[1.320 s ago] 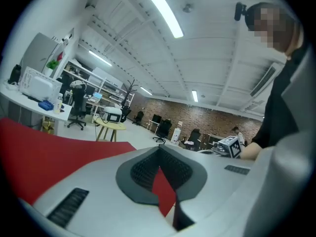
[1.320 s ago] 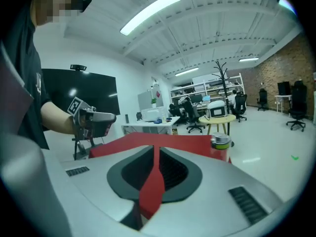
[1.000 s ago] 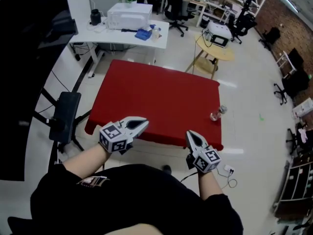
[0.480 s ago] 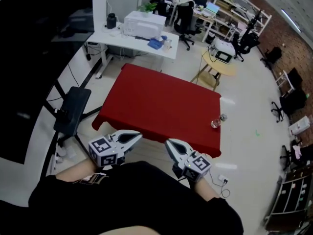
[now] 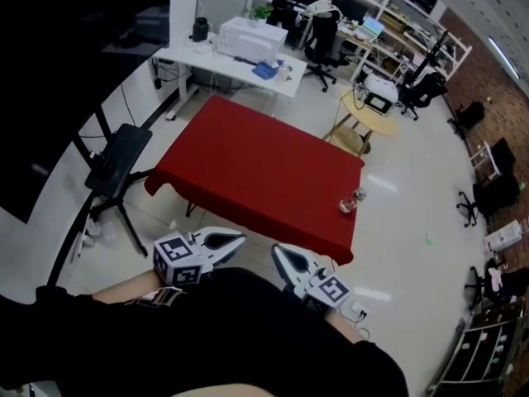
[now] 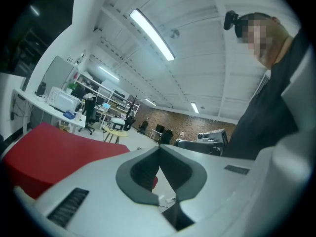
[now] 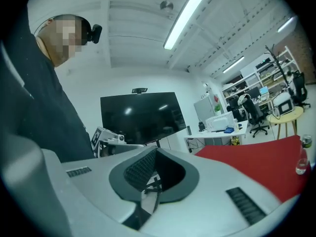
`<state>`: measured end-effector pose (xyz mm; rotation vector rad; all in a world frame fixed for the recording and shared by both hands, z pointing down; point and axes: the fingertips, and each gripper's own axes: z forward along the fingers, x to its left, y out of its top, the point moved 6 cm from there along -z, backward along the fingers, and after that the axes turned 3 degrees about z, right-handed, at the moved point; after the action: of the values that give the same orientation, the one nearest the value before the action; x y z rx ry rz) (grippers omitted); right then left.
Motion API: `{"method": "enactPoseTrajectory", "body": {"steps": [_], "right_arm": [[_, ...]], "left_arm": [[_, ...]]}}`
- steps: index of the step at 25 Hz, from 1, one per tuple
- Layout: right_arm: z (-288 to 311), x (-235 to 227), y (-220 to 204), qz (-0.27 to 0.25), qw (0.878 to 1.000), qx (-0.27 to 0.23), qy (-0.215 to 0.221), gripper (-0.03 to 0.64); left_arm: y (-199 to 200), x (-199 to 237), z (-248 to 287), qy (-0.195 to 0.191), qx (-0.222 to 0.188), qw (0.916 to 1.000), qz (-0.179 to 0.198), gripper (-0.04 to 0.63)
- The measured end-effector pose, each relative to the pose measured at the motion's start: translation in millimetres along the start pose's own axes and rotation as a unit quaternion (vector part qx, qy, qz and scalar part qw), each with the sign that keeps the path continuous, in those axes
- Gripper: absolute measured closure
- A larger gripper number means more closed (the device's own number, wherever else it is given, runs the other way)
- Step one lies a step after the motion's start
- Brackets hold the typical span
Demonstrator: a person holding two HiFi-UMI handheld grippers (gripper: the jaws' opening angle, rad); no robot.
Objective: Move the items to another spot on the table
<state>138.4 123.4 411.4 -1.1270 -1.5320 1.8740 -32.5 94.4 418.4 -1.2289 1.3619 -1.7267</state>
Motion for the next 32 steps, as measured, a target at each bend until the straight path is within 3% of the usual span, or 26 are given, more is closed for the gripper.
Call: {"method": "enactPoseTrajectory", "body": {"steps": [5,17,32], "right_arm": [[6.0,16.9,-1.3,-0.012,1.000,-0.012,-0.002,0.615],[24.1,29.7,-4.2,0.011,1.000,-0.020,-0.009,0.615],[26.6,23.6,-1.4,0.000,1.000,-0.008,-0.001,0.615]], "left_arm": [[1.4,0.0,-8.1,-0.010,-0.002,0.9985,0.054,0.594],[5.2,11.6,-28.8,-0.030,0.001,0.9987,0.042,0.594],[9.2,17.4,-24.1,-0.029,-0.008,0.9987,0.040,0.594]]}}
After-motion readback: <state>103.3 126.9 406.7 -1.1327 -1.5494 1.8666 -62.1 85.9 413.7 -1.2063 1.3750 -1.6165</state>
